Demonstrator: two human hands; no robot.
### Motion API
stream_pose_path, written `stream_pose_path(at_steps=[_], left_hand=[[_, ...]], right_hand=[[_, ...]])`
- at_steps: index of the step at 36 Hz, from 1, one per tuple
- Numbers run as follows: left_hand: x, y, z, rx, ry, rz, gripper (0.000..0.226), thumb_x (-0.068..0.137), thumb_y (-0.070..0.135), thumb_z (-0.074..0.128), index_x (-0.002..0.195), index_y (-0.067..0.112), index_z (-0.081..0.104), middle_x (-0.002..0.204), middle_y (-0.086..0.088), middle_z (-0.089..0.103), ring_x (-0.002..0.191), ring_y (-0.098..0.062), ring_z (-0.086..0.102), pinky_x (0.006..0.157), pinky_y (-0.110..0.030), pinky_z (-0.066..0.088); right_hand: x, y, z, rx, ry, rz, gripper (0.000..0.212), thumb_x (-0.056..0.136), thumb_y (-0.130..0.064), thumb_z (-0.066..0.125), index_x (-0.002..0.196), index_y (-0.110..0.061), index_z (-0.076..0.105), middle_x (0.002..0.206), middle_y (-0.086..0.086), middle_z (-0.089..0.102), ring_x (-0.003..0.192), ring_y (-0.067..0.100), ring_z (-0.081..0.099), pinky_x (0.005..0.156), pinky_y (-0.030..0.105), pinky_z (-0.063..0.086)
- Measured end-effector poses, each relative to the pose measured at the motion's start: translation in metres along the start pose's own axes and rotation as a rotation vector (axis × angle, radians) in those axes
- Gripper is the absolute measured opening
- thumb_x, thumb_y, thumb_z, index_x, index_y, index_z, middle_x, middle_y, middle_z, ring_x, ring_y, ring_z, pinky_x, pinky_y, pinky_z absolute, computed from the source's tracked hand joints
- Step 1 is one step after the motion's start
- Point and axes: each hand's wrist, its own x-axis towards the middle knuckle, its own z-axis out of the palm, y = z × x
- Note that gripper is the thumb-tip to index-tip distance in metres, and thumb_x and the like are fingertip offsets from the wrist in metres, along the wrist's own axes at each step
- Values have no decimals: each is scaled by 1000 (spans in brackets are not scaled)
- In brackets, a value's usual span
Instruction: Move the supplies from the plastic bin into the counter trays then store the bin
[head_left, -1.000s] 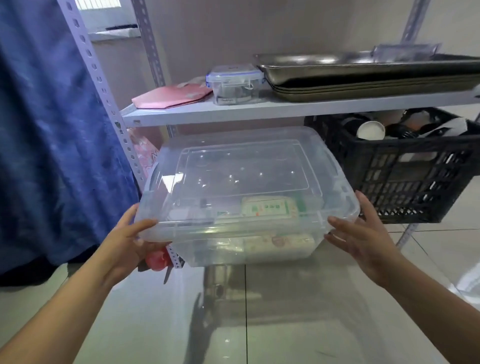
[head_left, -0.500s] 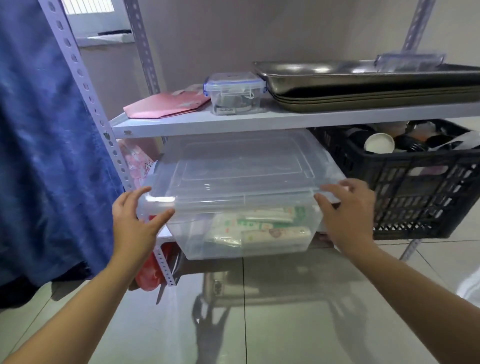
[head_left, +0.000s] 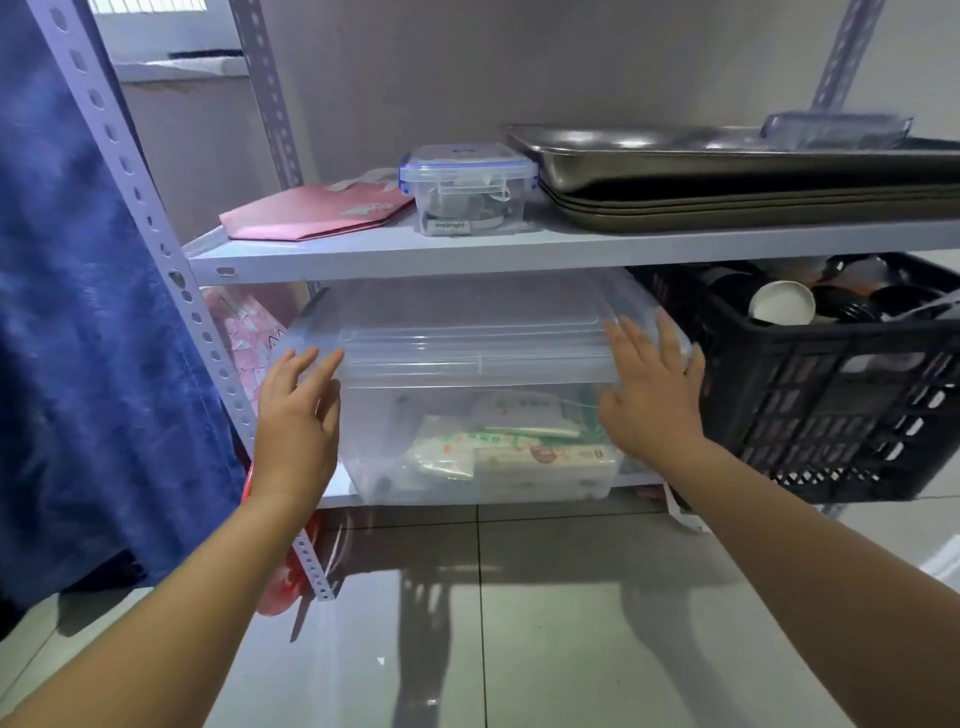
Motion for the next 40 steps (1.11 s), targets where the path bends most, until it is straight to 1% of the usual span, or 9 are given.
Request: stream_pose_path(at_steps=[3, 11, 18, 22, 26, 29, 32, 37, 40], left_hand=[[16, -4, -1, 8, -39, -41, 38, 101, 7, 50, 139, 10, 57, 145, -16, 51, 140, -35, 37, 116, -48, 33], [28, -8, -4, 43, -86, -21, 40, 101, 18, 53, 140, 14, 57, 144, -12, 52, 136, -31, 39, 114, -47, 34], [42, -2, -1, 20, -95, -11, 42, 100, 20, 55, 141, 13, 55, 145, -13, 50, 137, -33, 38, 115, -49, 32], [46, -3, 2, 71, -170, 5, 45, 99, 22, 57, 143, 15, 53, 145, -14, 50, 136, -34, 38, 112, -51, 35], [38, -5, 8, 135, -290, 15, 64, 95, 10, 58, 154, 16, 34, 161, -12, 29, 150, -32, 17, 120, -50, 23], [30, -9, 11, 280, -303, 54, 80, 92, 15, 60, 158, 23, 16, 167, -8, 12, 153, -32, 1, 123, -51, 14], [21, -13, 14, 345, -297, 68, 93, 88, 19, 63, 158, 31, 4, 168, -4, 2, 153, -32, -6, 121, -55, 12], [27, -14, 21, 381, -338, 61, 102, 85, 23, 64, 156, 37, -7, 168, 0, -8, 153, -31, -11, 121, -55, 11], [30, -8, 26, 376, -348, 32, 102, 86, 24, 64, 156, 36, -8, 168, 0, -10, 153, -32, -13, 122, -54, 13]], right_hand=[[12, 0, 3, 18, -49, -51, 76, 88, -31, 41, 154, -28, 4, 165, -3, -2, 149, 21, -16, 114, 62, -9], [27, 13, 2, 59, -87, -149, 74, 87, -47, 30, 150, -43, -7, 164, -6, -6, 149, 17, -12, 113, 59, -13], [47, 16, -2, 14, -77, -151, 71, 92, -35, 35, 153, -38, -1, 164, -2, 0, 150, 19, -10, 114, 59, -9], [57, 20, 2, -31, -189, -61, 68, 96, -32, 37, 155, -33, 3, 165, 5, 0, 150, 24, -10, 116, 57, -7], [41, 17, 14, 43, -191, -11, 75, 95, -38, 39, 154, -34, -8, 164, 0, -12, 148, 22, -21, 117, 54, -9], [17, 14, 23, -6, -120, -71, 92, 86, -45, 44, 150, -36, -23, 161, -3, -25, 145, 23, -30, 117, 56, -8], [-1, 16, 30, -44, -66, -89, 103, 78, -49, 48, 148, -37, -26, 159, -4, -30, 145, 24, -31, 116, 57, -6], [15, 20, 29, -26, -180, -47, 111, 76, -49, 55, 142, -43, -34, 151, -9, -43, 141, 22, -38, 117, 56, -6], [26, 21, 27, 5, -250, -22, 110, 76, -46, 55, 142, -46, -32, 155, -10, -38, 142, 21, -36, 117, 55, -6]])
